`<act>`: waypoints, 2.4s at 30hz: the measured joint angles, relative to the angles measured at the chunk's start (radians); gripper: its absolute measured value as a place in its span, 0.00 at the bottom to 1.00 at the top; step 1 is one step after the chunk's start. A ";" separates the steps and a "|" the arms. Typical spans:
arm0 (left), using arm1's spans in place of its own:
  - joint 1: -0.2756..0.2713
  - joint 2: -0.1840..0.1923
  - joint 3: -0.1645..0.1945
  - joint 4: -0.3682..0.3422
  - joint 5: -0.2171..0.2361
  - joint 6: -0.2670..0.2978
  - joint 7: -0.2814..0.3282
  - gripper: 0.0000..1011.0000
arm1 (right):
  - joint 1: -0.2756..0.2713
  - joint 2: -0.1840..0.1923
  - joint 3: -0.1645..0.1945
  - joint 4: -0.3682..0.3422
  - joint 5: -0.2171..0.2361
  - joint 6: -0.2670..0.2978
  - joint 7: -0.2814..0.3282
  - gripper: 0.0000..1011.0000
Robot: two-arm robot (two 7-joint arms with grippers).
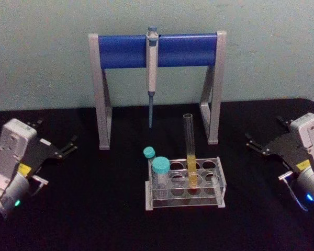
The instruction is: Pick up the test tube from the test tube rack, shake it, then place it back into the test tube rack.
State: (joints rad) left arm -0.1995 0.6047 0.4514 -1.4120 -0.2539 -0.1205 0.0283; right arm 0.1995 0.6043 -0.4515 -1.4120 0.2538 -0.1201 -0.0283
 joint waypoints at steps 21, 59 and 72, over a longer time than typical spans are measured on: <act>0.000 0.000 0.000 0.000 0.000 0.000 0.000 0.99 | 0.000 0.000 0.000 0.000 0.000 -0.001 0.000 0.99; 0.000 0.000 0.000 0.000 0.000 0.000 0.000 0.99 | -0.090 0.052 0.091 -0.162 0.080 -0.016 0.156 0.99; 0.000 0.000 0.000 0.000 0.000 0.000 0.000 0.99 | -0.060 0.038 0.068 -0.189 0.156 0.002 0.365 0.99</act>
State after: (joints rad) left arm -0.1995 0.6047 0.4514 -1.4120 -0.2539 -0.1205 0.0283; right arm 0.1391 0.6420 -0.3837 -1.6011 0.4102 -0.1179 0.3368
